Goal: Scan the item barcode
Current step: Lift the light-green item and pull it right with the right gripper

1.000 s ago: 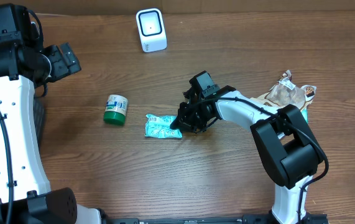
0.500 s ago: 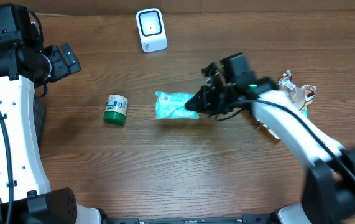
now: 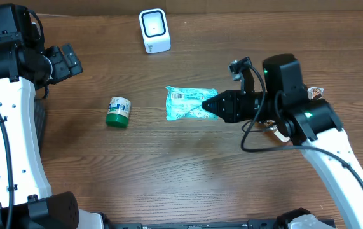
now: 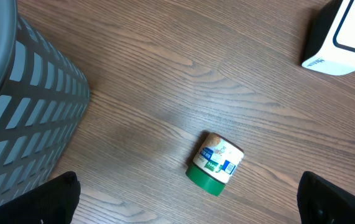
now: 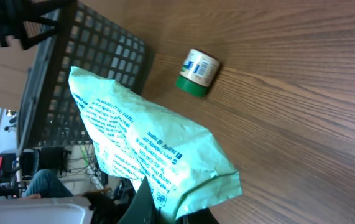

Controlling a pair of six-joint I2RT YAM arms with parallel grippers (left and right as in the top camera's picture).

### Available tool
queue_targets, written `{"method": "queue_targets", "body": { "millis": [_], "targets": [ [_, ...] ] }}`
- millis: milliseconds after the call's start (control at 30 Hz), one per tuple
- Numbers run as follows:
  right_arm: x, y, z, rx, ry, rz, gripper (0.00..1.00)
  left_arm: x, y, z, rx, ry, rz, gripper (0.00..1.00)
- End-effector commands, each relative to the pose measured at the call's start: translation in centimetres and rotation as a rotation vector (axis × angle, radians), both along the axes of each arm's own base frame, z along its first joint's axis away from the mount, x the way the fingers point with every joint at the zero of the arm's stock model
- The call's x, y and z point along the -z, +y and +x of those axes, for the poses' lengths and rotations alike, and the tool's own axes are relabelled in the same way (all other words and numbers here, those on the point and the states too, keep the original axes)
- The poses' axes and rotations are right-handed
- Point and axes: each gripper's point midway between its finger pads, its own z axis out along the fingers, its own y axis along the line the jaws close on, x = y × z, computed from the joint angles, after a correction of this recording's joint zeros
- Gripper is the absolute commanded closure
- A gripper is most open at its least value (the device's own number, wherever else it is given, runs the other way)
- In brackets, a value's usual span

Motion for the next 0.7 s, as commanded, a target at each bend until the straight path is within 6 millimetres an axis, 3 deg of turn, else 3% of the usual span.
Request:
{"method": "queue_targets", "body": {
  "millis": [0, 433, 667],
  "targets": [
    [-1.0, -0.2, -0.5, 0.002, -0.018, 0.012, 0.96, 0.4, 0.1, 0.0, 0.007, 0.013, 0.011, 0.00],
    [0.3, -1.1, -0.7, 0.060, 0.053, -0.042, 0.96, 0.4, 0.1, 0.0, 0.007, 0.013, 0.011, 0.00],
    [0.1, -2.5, 1.9, 0.145, 0.072, -0.189, 0.96, 0.4, 0.1, 0.0, 0.007, 0.013, 0.011, 0.01]
  ]
}}
